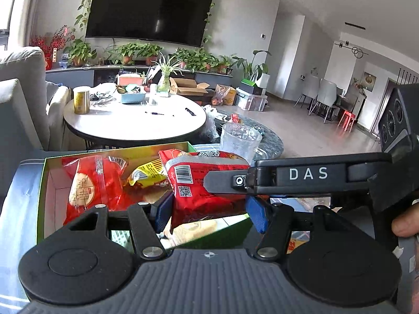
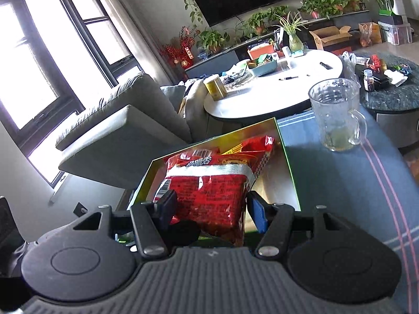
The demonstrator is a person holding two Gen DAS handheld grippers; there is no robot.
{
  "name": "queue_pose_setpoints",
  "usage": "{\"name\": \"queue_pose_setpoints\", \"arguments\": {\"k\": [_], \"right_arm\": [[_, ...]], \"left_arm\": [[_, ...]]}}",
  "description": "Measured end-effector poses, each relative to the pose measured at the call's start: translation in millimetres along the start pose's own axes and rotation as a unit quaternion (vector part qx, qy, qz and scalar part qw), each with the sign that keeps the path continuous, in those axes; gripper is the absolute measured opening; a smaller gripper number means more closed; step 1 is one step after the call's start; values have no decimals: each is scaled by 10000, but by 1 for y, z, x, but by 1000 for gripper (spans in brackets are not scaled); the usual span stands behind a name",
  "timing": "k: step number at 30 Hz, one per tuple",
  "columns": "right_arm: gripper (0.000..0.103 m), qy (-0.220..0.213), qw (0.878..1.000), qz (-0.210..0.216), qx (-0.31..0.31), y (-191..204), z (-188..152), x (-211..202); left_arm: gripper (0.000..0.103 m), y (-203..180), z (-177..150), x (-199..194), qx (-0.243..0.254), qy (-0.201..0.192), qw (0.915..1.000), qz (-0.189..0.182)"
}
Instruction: Organize snacks
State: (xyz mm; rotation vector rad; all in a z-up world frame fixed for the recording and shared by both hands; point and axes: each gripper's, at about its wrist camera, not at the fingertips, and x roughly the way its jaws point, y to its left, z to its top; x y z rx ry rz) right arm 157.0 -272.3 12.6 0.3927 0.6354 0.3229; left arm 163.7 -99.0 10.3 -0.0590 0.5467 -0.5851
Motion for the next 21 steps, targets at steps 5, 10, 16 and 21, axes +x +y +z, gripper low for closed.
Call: {"name": "queue_pose_setpoints", "arguments": {"k": [5,10,16,21], "right_arm": [[63,50,10000,-8,46,-7,5,13],[63,142,9998,-68,107,-14,6,27],[63,261,9994,-105,216,-24,6,43],[64,162,9990,-368,178,-25,2,50]], "left_arm": [[56,6,1,16,-17,89,9999,47],[56,13,-1,31,-102,222,9997,47],[57,20,-3,47,-134,353,9993,74],[58,29,-7,53,-223,409,9984,319]]}}
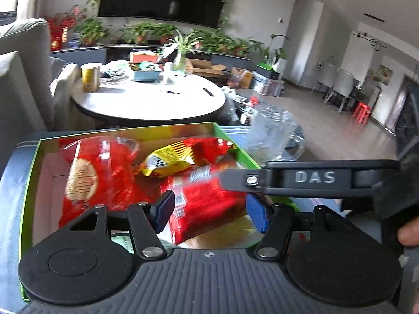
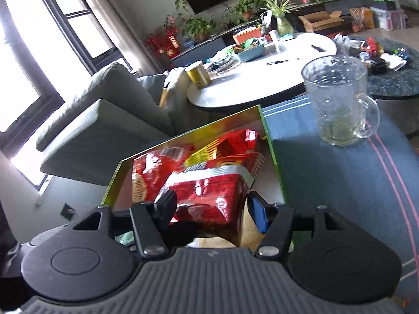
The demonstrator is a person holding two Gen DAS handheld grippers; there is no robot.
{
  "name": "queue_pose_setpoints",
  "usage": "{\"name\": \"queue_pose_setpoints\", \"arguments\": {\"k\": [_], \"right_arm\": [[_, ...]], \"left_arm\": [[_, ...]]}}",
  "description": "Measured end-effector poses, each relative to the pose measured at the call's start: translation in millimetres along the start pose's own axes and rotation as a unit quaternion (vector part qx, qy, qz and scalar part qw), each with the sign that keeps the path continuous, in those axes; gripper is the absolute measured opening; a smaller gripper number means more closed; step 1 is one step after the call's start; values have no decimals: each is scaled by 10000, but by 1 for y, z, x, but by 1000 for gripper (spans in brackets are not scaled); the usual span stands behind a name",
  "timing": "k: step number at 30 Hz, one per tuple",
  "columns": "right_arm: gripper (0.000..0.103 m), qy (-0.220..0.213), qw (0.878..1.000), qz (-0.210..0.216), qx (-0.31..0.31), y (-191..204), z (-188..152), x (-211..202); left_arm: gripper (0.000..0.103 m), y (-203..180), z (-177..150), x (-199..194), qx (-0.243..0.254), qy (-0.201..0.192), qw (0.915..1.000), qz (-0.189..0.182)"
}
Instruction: Organize snacks
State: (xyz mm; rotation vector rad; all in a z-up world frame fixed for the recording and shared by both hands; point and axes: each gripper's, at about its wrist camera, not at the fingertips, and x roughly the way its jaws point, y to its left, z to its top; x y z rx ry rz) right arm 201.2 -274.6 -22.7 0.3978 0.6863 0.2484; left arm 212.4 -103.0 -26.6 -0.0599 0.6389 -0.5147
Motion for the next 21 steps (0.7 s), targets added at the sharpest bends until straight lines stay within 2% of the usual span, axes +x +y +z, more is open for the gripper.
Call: {"name": "queue_pose_setpoints", "arguments": {"k": [8,12,18,21], "right_arm": [[64,-172,9998,-40,-12,1,-3,-14],[64,-447,9989,-131,-78,5,-6,-30],[64,-1422,9864,-355,-740,10,-21,-62],[64,-1375,9815,-582,-1196,7,-25,-71]], "left_arm": [[62,-1,-6,-12,27,-26,10000,38],[64,0,-7,-26,22,-125,9999,39],[67,7,-13,-51,-107,-267,9995,88],[68,11,-19,-67,-138,-367,9991,132]]}}
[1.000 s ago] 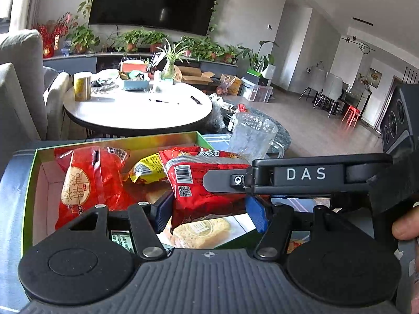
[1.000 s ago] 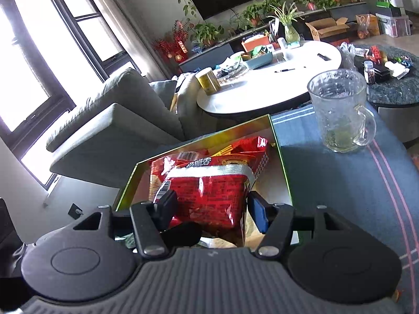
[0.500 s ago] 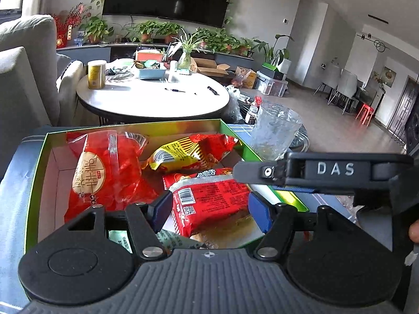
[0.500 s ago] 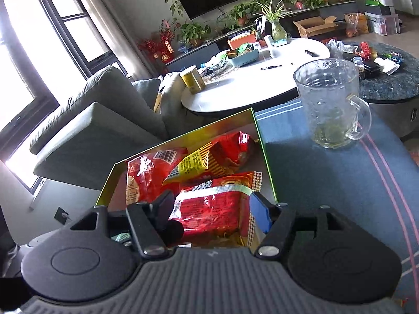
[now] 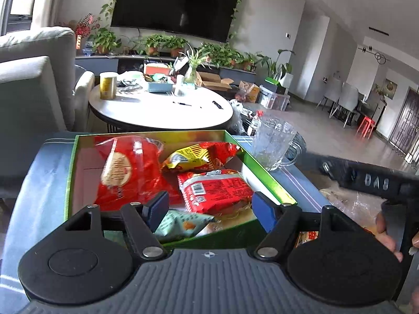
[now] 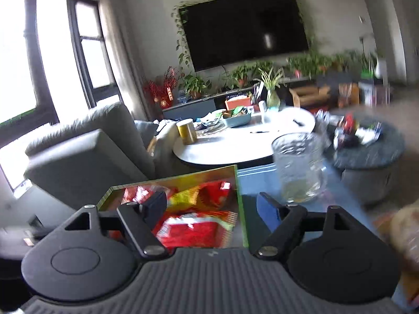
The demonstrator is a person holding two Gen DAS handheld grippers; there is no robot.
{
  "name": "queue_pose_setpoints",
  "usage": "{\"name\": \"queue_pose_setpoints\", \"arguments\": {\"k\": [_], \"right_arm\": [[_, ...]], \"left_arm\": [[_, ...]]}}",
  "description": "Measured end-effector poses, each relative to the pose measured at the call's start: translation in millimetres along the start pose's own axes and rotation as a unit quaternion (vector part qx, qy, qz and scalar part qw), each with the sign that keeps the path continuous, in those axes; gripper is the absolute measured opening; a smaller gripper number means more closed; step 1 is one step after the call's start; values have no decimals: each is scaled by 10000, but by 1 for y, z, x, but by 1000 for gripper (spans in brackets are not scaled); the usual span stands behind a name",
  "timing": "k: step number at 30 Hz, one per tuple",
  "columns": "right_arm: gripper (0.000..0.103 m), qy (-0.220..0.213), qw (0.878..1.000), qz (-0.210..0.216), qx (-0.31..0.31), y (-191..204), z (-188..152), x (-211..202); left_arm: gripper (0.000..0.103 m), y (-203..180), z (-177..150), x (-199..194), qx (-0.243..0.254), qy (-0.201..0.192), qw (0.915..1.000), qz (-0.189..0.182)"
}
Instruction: Organize snacks
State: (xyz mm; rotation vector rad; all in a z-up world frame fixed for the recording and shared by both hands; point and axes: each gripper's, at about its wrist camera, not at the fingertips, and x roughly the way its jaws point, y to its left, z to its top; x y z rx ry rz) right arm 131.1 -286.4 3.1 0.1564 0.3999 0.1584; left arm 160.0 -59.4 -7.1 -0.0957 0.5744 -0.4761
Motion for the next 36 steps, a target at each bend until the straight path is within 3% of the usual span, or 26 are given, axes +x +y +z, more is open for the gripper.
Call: {"name": "queue_pose_setpoints", "arguments": {"k": [7,14,23,30,36], "right_arm": [[64,674,9952,-419,-569,-31,-29,-4],[68,1389,9818,-484,-1203,-44,-68,22],[68,1740,9785,-696,-861,-55,-78,31],[71,1757,9796,-774,-591,-45,-88,17],[70,1910,9798,-448,-397,-23,-84,8]], "left_arm": [[70,7,-21,-35,139,-173,9993,289],[70,15,-39,-55,-25,-94,9992,375],[72,30,-53,-72,-262,-100,9984,485],[72,48,-64,-76,-538,24,9966,630],[72,57,-77,-85,-597,126,9954,737]]}}
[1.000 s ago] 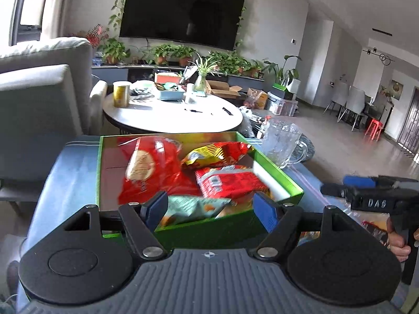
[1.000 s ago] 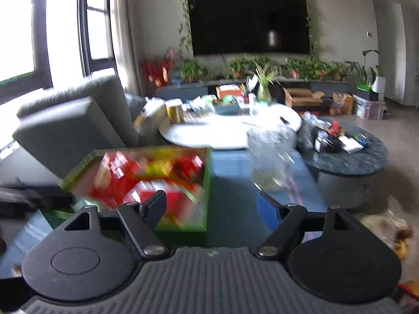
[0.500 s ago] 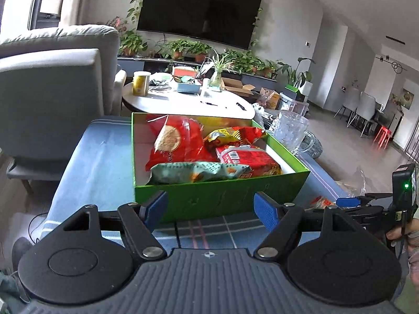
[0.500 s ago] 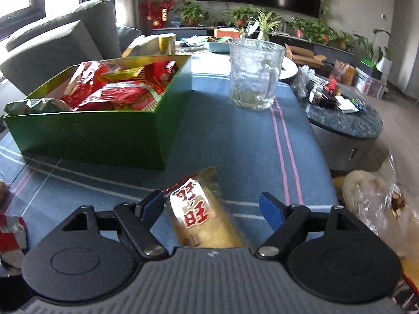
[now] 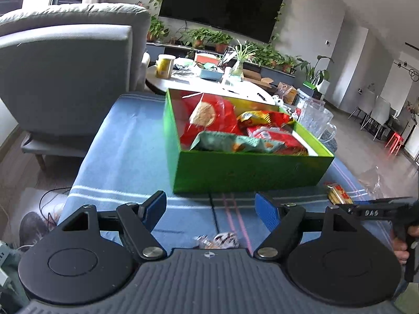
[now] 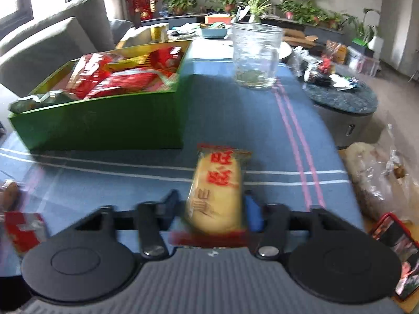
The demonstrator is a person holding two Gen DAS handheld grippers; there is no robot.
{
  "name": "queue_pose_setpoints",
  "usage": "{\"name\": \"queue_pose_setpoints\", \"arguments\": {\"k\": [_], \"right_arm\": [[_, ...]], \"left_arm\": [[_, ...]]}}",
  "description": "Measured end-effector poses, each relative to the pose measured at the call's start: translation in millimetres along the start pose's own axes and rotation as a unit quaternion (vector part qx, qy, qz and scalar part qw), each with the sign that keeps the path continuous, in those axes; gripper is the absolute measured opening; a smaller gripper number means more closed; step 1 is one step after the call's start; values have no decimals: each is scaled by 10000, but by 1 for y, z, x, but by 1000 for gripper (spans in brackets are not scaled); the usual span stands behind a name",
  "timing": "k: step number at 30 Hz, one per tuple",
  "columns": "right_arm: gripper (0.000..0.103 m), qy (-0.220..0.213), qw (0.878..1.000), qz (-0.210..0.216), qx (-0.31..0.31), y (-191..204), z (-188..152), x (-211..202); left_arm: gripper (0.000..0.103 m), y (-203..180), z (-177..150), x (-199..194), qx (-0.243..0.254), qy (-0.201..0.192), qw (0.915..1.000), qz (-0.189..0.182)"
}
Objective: Organize snacks
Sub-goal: 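Lift the rice cracker pack with the right gripper while the left grasps the brown bag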
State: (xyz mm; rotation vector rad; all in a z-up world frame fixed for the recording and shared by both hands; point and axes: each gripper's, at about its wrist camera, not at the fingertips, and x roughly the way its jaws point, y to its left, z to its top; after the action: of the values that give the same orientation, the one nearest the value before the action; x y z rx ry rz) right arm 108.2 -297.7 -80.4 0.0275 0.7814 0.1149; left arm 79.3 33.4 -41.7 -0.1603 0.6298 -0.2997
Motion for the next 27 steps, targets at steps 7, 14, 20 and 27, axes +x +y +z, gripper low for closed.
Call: {"name": "queue_pose_setpoints", "arguments": {"k": [7,14,20,27], "right_arm": [[69,-351,9978,548,-94,38,4,-22],[69,-573,9933,952,-327,69,5,-39],[69,-617,9906,1163,-363,85,-1,-47],[69,-605,9899,1261,-225,87,-5,-50]], "left_arm": [[72,6,-17,-8,7,466,9978,467],[75,-15,-34,-22,593,628,9930,800],[76,-11,-41,-15,402,820,9922,850],[76,-10,-46,-9,393,922,9900,996]]}}
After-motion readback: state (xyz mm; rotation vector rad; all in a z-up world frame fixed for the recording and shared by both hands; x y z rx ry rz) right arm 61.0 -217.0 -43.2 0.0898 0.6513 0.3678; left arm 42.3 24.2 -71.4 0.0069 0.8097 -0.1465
